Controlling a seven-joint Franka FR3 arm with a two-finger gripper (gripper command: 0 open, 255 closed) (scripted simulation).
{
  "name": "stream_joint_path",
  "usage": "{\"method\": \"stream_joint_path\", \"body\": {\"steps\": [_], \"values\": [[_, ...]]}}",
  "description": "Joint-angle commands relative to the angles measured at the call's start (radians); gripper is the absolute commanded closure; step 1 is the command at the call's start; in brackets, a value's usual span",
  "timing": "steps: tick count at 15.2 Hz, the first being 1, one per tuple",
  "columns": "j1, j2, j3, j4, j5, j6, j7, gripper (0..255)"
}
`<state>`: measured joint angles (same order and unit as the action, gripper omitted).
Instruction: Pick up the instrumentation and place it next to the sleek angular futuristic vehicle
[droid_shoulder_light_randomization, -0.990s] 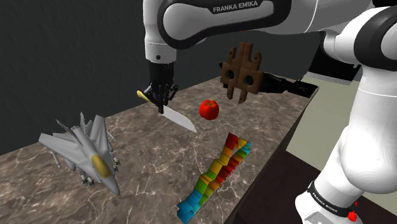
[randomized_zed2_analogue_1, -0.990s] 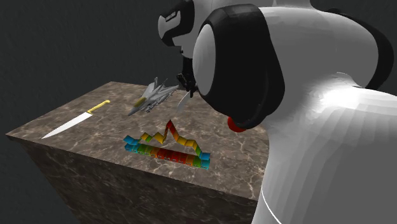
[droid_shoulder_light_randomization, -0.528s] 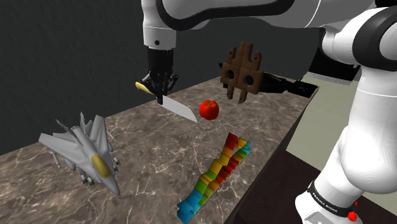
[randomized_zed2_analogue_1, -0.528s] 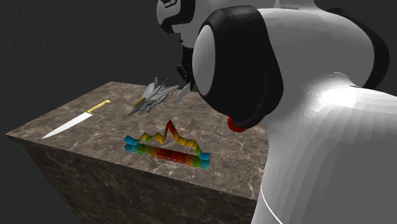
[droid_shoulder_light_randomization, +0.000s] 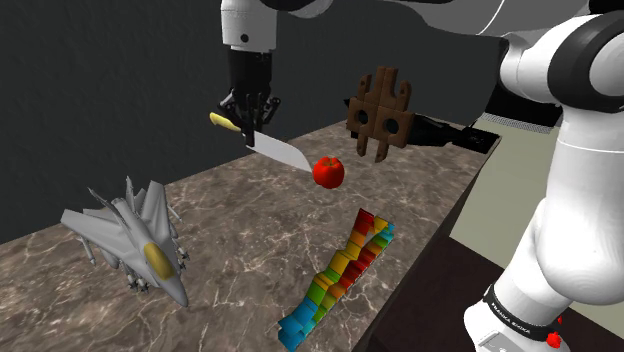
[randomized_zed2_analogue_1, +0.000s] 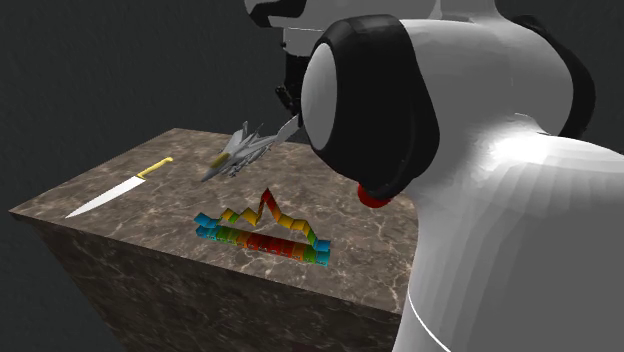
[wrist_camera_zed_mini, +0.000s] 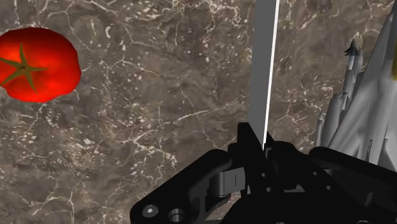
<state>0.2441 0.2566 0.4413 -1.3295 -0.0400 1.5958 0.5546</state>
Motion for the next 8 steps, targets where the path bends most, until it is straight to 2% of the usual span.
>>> {"method": "stream_joint_path", "body": {"steps": [1,7,8], "values": [[0.005,0.012,0.001,0.043,-0.005,-0.033,0.003,255],[0.027,0.055,0.003,0.186,-0.025,-0.135,0.015,255],[-0.002,0.001,0.000,0.112,0.000,-0.112,-0.006,255]]}}
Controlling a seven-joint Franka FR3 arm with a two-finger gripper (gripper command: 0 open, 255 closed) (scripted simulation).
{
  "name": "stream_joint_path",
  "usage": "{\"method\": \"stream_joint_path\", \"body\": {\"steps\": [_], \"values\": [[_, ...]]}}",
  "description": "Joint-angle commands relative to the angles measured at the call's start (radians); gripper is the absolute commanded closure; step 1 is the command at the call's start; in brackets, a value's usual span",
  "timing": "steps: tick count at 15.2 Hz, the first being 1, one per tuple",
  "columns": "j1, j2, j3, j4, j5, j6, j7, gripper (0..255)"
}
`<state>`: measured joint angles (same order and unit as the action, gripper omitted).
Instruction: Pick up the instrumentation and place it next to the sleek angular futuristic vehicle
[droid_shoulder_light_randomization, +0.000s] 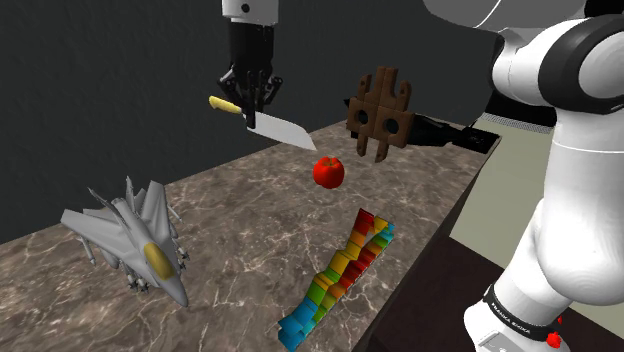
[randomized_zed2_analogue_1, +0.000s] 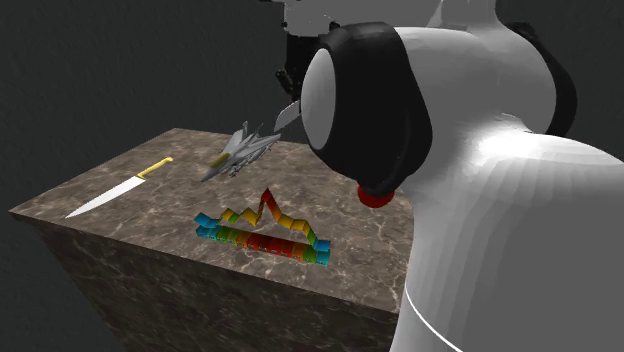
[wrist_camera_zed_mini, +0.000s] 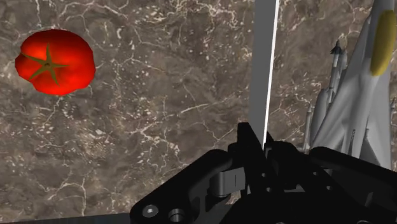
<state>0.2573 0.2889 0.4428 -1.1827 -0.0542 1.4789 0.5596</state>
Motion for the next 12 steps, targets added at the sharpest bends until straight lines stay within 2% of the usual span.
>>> {"method": "stream_joint_path", "body": {"steps": [1,6,12], "values": [[-0.041,-0.082,-0.005,-0.101,0.037,0.023,-0.032,255],[-0.129,-0.304,-0.049,-0.363,0.133,0.075,-0.152,255],[-0.181,-0.522,-0.135,-0.590,0.199,0.083,-0.297,255]]}}
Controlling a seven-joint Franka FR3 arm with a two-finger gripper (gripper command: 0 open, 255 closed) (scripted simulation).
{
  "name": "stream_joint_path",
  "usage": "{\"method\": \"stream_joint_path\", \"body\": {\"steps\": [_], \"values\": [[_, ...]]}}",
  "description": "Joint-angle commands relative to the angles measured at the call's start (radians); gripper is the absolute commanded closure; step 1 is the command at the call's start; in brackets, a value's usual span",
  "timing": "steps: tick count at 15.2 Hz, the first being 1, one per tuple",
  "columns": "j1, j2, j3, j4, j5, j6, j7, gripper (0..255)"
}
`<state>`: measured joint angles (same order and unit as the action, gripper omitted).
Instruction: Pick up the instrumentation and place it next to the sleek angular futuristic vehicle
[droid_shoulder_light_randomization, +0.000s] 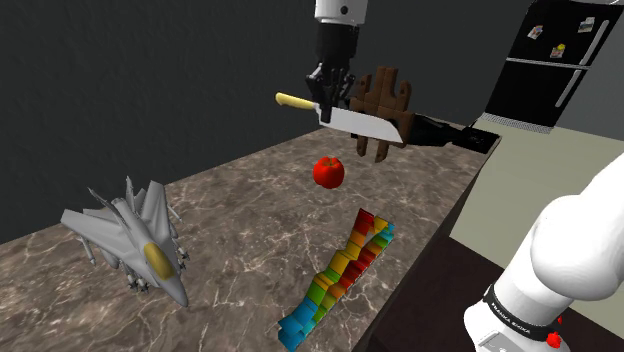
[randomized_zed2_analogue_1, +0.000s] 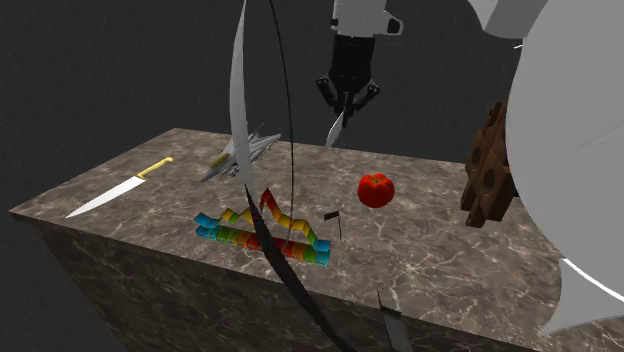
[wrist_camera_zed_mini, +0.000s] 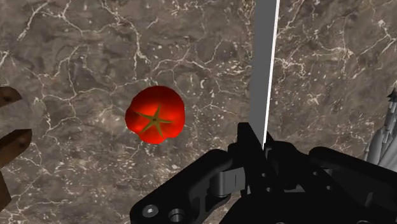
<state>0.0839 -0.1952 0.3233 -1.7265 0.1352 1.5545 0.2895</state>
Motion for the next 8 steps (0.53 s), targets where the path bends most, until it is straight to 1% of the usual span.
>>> {"method": "stream_joint_path", "body": {"steps": [1,4,8], "values": [[-0.013,-0.070,-0.032,-0.078,0.016,0.005,-0.050,255],[-0.029,-0.161,-0.080,-0.164,0.025,-0.005,-0.119,255],[-0.047,-0.269,-0.149,-0.261,0.019,-0.027,-0.206,255]]}}
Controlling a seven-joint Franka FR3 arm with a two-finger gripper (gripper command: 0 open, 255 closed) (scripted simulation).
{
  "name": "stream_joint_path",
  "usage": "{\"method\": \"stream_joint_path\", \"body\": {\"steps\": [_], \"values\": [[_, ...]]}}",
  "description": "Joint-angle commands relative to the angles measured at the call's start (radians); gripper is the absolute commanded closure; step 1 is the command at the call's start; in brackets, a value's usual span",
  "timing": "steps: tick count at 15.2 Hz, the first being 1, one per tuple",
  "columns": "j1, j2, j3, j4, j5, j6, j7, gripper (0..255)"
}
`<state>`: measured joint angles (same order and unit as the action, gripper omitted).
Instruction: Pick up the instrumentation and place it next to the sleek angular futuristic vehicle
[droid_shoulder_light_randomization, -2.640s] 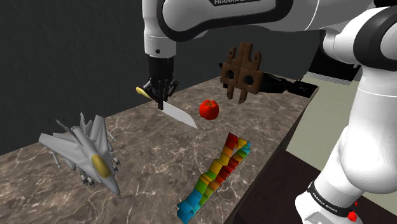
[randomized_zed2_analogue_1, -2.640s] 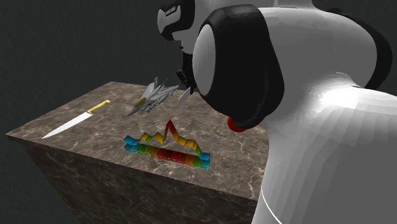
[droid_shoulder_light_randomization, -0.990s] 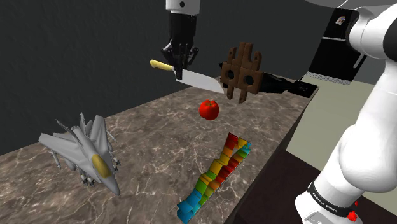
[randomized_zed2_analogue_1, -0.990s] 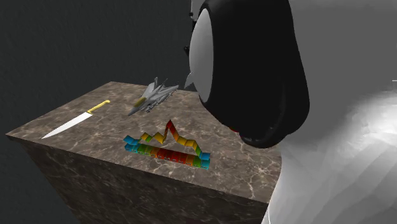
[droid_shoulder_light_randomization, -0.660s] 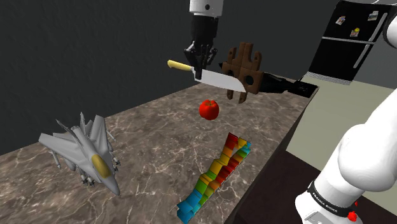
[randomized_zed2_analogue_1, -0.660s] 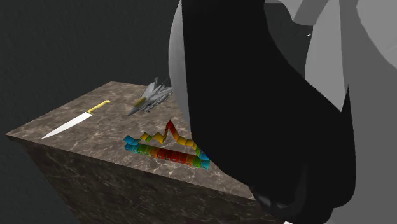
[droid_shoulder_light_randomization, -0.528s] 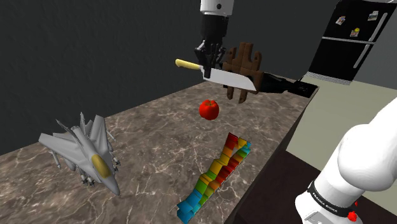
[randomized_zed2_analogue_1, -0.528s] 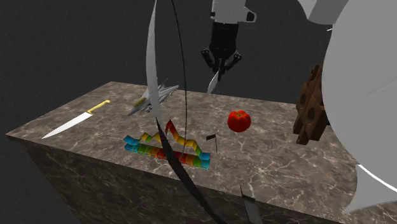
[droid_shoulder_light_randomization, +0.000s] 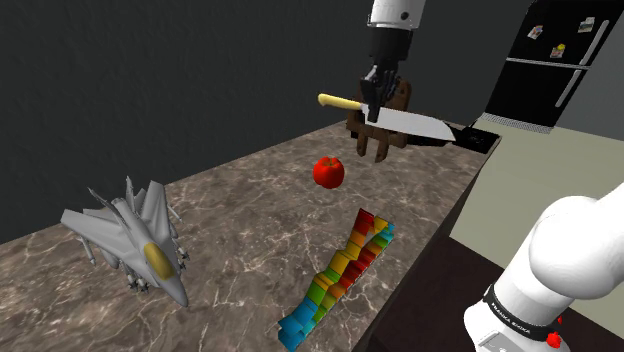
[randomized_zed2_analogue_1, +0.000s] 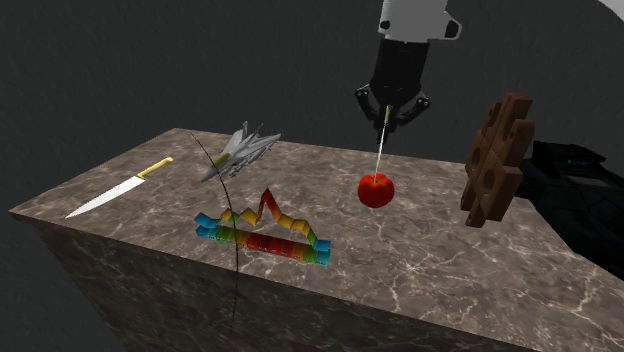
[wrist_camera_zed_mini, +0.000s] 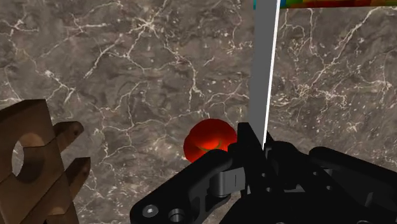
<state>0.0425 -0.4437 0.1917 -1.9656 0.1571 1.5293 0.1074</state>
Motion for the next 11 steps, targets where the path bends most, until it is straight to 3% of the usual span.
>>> {"method": "stream_joint_path", "body": {"steps": [1,8,11], "values": [[-0.010,-0.046,-0.035,-0.043,-0.007,-0.008,-0.045,255],[-0.045,-0.191,-0.155,-0.154,-0.060,-0.058,-0.188,255],[-0.045,-0.204,-0.154,-0.205,-0.059,-0.021,-0.191,255]]}}
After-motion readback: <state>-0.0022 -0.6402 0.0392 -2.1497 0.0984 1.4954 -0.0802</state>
